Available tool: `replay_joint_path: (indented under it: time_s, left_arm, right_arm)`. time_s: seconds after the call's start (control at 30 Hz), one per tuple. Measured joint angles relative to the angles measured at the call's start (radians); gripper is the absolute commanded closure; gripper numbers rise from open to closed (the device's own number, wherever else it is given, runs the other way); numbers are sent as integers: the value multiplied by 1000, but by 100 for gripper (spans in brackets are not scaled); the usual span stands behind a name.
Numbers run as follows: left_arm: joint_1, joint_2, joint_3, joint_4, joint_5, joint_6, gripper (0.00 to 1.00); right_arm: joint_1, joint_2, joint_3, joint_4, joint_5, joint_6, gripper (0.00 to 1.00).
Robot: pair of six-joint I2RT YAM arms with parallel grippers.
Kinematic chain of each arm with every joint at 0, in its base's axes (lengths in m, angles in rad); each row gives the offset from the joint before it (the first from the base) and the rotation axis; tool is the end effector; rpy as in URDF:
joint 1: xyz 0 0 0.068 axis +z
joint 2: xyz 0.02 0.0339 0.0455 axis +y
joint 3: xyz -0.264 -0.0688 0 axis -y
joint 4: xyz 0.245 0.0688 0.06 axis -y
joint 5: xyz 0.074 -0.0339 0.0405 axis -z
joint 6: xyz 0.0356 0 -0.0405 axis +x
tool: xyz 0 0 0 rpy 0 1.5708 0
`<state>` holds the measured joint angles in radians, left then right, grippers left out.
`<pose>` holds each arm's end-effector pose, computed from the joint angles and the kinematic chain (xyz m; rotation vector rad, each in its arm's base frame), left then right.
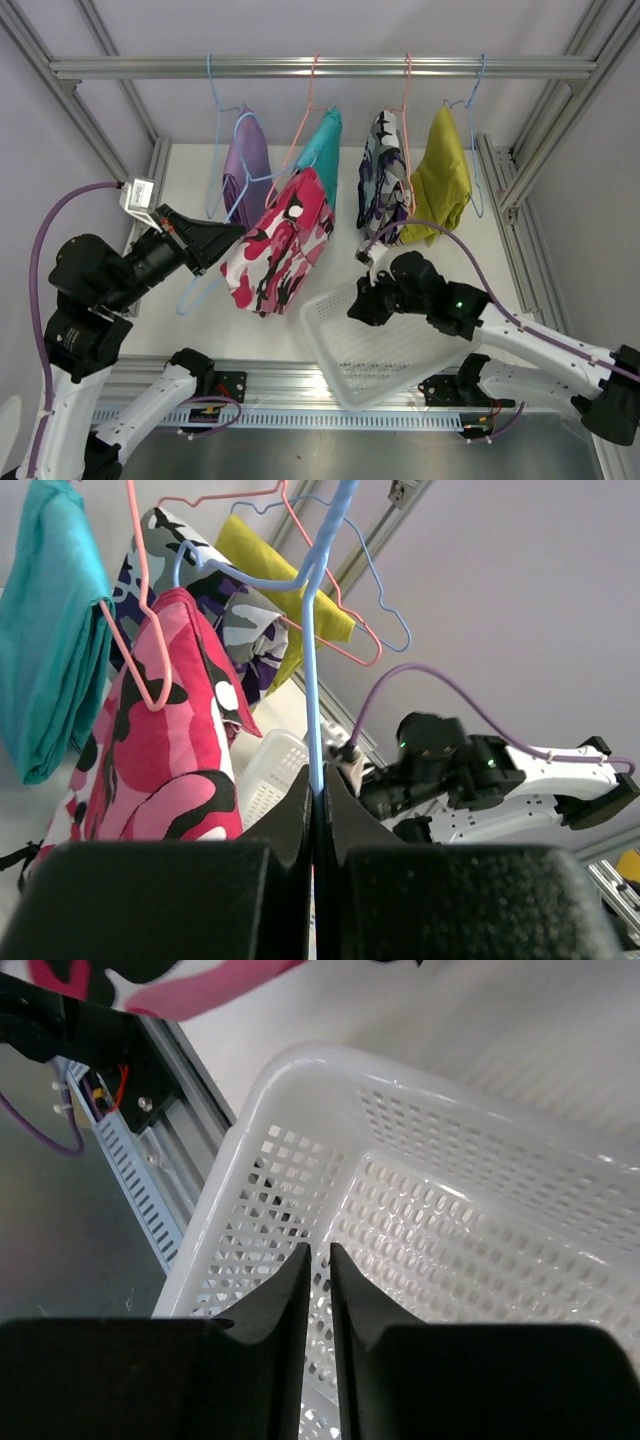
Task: Remove the trousers from the hanger
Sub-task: Move the bin to the center of the board.
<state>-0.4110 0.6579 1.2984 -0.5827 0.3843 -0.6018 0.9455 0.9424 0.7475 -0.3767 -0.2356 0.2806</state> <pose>0.0666 -0.0436 0.4756 0.1745 1.6116 -1.0860 0.1151 0.1736 0.2797 -0.8834 2.1073 0.9367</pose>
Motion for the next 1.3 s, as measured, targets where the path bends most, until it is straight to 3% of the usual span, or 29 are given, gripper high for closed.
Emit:
replay_joint_path:
  time_s: [0.07,0.23,0.57,1.3]
  left_arm:
    - [0,0,6,-4,-13,0,100]
    - [0,-10,6,-14,-46,0,100]
    - [0,-54,2,-41,-129,6,99]
    - [0,-63,-60,-51,-185,53,100]
  right_arm:
    - [17,53,-9,30,3,14,89]
    - [36,195,-11,109,11,36,91]
    - [37,463,42,198,37,41,91]
    - [-2,694,300,233,98,32,87]
